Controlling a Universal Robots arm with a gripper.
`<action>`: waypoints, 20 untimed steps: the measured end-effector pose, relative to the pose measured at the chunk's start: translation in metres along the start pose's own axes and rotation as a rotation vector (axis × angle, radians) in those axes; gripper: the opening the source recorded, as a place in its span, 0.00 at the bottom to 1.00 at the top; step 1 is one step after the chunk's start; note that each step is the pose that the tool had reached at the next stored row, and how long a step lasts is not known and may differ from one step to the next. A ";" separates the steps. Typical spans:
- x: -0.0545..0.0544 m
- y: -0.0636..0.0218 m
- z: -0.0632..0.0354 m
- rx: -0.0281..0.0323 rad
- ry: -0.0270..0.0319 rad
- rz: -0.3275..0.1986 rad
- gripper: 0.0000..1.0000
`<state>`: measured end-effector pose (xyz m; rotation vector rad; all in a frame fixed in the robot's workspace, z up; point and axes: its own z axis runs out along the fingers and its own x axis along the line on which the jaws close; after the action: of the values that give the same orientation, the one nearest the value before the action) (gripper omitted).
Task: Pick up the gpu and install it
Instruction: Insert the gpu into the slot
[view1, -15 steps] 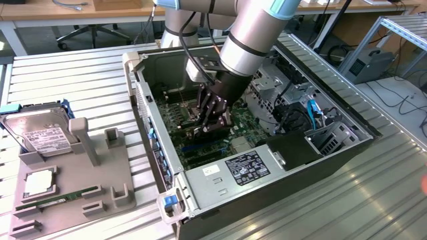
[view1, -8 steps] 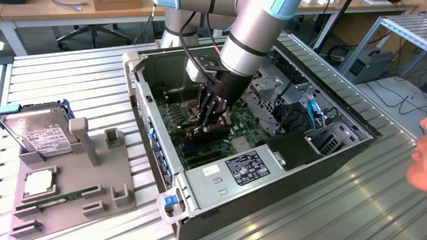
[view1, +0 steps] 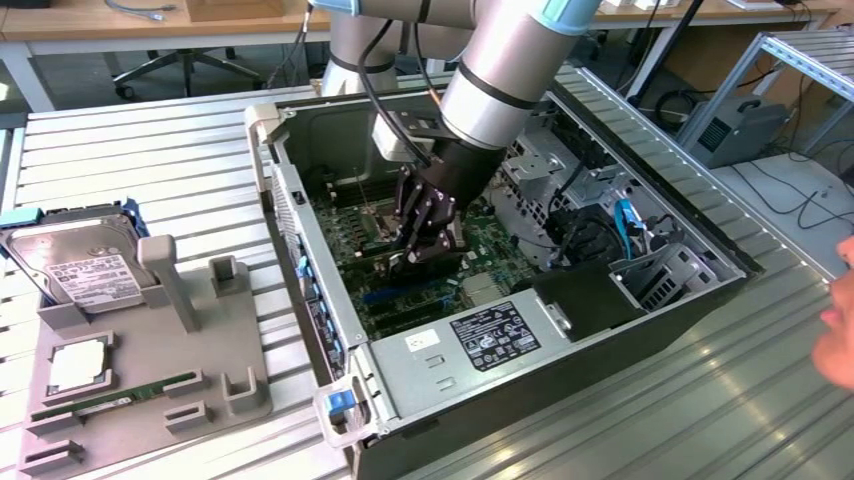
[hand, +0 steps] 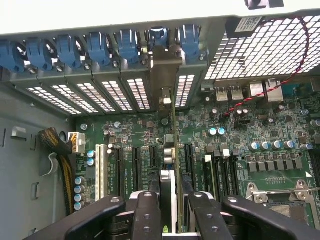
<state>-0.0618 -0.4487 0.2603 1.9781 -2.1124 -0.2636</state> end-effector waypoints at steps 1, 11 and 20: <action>0.000 0.0000 0.0000 0.0000 0.0000 0.000 0.27; -0.002 -0.0010 0.0013 -0.0001 -0.0005 0.000 0.27; -0.002 0.0008 0.0026 -0.0006 -0.0085 -0.003 0.27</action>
<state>-0.0633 -0.4471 0.2580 1.9830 -2.1148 -0.2736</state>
